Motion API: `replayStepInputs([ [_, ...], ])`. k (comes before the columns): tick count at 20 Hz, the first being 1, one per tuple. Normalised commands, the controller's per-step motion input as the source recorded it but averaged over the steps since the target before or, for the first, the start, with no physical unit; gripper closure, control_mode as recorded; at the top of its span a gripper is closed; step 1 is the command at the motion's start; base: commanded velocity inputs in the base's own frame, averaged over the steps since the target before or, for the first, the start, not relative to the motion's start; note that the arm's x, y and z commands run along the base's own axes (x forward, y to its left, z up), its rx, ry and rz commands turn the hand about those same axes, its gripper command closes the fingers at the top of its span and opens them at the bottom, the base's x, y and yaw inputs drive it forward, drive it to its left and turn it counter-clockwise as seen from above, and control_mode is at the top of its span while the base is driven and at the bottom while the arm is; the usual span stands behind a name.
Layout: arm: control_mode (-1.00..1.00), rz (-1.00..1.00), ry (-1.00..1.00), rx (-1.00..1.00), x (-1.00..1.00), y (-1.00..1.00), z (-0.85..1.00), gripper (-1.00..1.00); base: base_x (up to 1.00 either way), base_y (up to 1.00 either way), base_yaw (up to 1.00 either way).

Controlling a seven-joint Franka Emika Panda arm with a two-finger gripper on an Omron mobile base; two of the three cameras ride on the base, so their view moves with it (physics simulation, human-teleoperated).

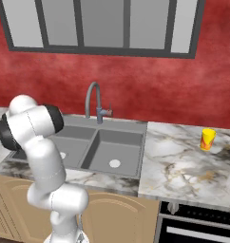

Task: Move any existing items from the left basin to the right basin for drying. Then move the cup from the counter to the left basin of the sink for washing.

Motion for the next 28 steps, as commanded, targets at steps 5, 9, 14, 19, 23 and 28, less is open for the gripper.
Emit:
replayStepInputs([
  [5, -1.0, 0.0, 0.0, 0.0, 0.25, 0.09, -0.19, -1.0, 0.0, 0.0, 0.0],
  [9, -1.0, 0.0, 0.0, 0.0, 0.2, 0.17, -0.16, -1.0, 0.0, 0.0, 0.0],
  [14, -1.0, 0.0, 0.0, 0.0, 0.23, 0.15, -0.18, -1.0, 0.0, 0.0, 0.0],
  [19, -1.0, 0.0, 0.0, -0.01, 0.25, 0.11, -0.23, -1.0, 0.0, 0.0, 0.0],
  [23, -1.0, 0.0, 0.0, -0.02, 0.21, 0.07, -0.25, -1.0, 0.0, 0.0, 0.0],
  [28, -1.0, 0.0, 0.0, -0.01, 0.28, 0.06, -0.22, -1.0, 0.0, 0.0, 0.0],
])
